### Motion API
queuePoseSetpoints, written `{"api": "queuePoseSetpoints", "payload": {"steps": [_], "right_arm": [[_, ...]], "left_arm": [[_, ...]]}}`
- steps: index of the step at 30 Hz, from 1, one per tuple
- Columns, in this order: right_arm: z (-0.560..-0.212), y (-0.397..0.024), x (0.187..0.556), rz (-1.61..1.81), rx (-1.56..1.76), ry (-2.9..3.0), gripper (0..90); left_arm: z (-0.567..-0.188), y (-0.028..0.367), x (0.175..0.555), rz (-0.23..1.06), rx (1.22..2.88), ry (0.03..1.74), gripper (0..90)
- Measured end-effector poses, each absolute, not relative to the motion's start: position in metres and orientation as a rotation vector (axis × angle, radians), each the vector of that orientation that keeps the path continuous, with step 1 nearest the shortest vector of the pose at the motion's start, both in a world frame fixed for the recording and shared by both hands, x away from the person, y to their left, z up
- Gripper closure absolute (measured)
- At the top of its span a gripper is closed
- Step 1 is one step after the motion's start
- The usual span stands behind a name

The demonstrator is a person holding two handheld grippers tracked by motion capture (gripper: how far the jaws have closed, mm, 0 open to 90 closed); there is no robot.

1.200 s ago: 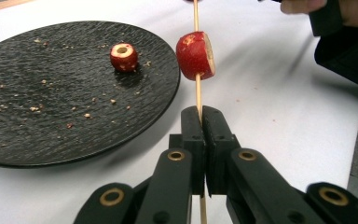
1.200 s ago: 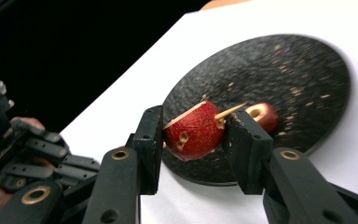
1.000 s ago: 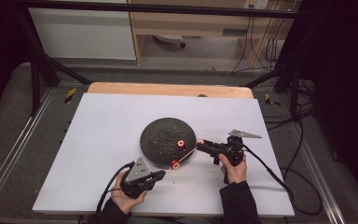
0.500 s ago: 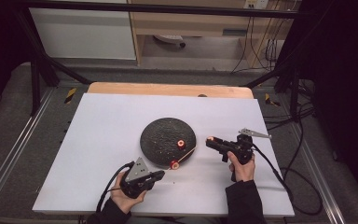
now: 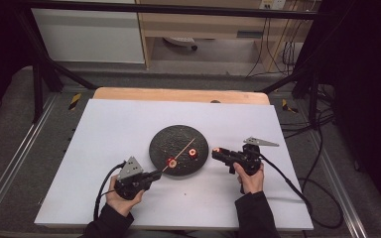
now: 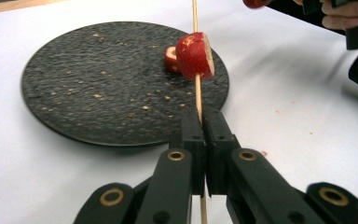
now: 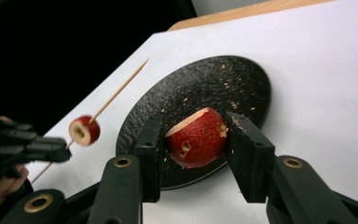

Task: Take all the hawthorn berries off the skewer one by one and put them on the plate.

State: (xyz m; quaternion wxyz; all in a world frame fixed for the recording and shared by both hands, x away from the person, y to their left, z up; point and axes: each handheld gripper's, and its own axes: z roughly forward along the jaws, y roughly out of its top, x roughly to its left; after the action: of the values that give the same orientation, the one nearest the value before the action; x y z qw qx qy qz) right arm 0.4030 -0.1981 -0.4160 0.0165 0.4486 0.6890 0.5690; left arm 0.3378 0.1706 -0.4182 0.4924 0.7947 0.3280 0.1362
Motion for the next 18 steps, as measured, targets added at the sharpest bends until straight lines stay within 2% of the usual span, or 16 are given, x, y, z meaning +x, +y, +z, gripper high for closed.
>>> {"api": "queuePoseSetpoints", "payload": {"steps": [6, 18], "right_arm": [[-0.417, -0.181, 0.406, 1.729, 1.373, 2.191, 60.1], [-0.432, -0.118, 0.422, 1.578, 1.315, 2.329, 60.0]], "left_arm": [[-0.417, 0.179, 0.343, 0.337, 1.917, 0.822, 87.8], [-0.419, 0.186, 0.348, 0.338, 1.901, 0.856, 87.8]]}}
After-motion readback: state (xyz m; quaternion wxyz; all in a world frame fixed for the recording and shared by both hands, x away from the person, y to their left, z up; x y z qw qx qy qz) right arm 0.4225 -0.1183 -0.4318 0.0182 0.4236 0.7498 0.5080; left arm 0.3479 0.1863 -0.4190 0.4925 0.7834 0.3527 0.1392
